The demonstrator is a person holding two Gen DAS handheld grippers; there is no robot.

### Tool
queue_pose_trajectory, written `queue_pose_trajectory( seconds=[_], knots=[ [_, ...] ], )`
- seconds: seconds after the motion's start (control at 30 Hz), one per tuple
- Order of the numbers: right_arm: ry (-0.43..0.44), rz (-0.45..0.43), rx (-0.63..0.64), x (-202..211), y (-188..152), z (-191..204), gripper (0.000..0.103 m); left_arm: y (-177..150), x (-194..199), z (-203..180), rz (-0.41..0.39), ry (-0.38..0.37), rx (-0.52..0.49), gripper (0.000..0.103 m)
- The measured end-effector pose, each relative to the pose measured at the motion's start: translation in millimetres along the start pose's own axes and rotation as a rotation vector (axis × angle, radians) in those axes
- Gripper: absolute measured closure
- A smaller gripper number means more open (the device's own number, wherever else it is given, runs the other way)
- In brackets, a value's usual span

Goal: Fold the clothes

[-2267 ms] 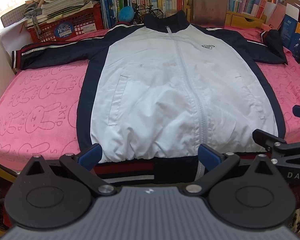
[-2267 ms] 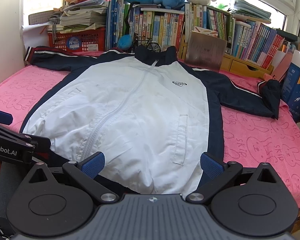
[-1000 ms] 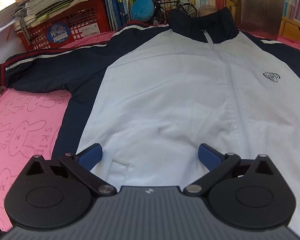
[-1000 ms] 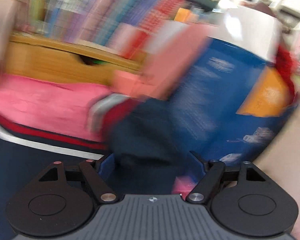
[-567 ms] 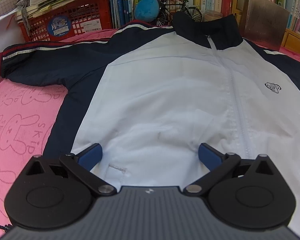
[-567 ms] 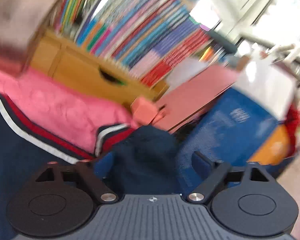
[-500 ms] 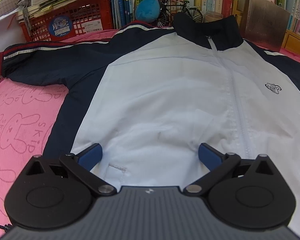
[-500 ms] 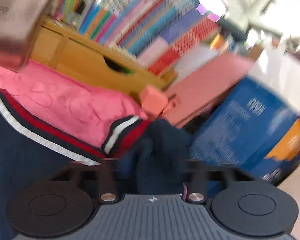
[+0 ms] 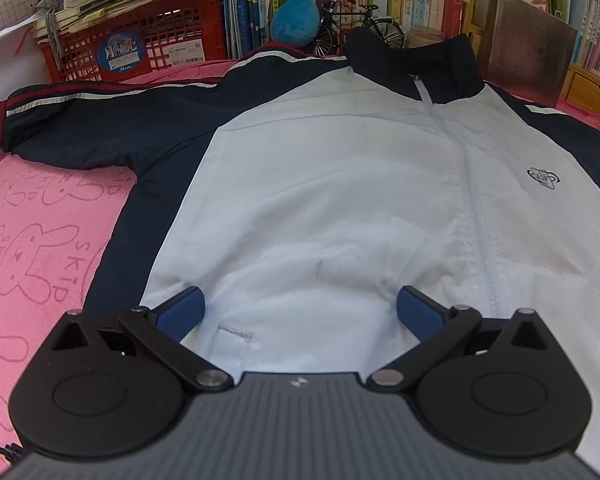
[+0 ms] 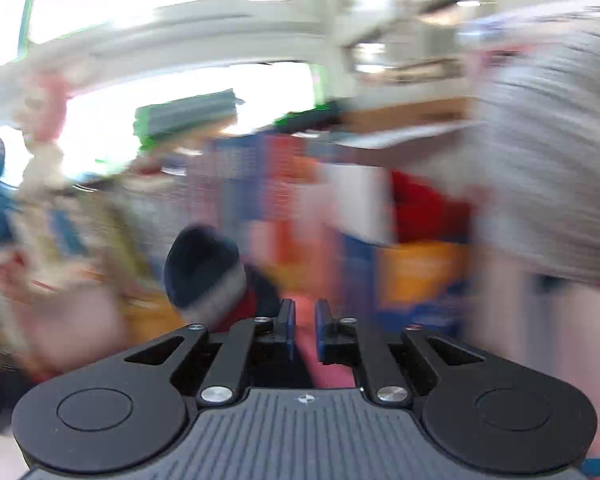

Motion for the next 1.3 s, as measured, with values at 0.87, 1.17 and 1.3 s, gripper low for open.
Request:
queue_pose_trajectory(
  seconds=[0.87,1.17,1.3],
  knots=[
    [-0.4,-0.003,0.221,-4,-44,5,0.063,-4,5,1,0.003,0.0,0.006,0.0],
    [-0.472,-0.013,0.382,-10,-37,-8,0.036,-4,4,1,-0.007,-0.001,0.009,0.0],
    [-0.393,-0.103,0.421,25,-51,29,0.05,-4,4,1,-0.006,0.001,0.013,0.0]
  ],
)
Point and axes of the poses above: each gripper's, at about its wrist camera, not at the fingertips, and x roughly against the way its jaws point, z to its left, y to its top, the point moved 10 cm from there along -x, roughly the way its jaws point, and after that the axes turned 3 degrees about y, right-handed, at the moved point
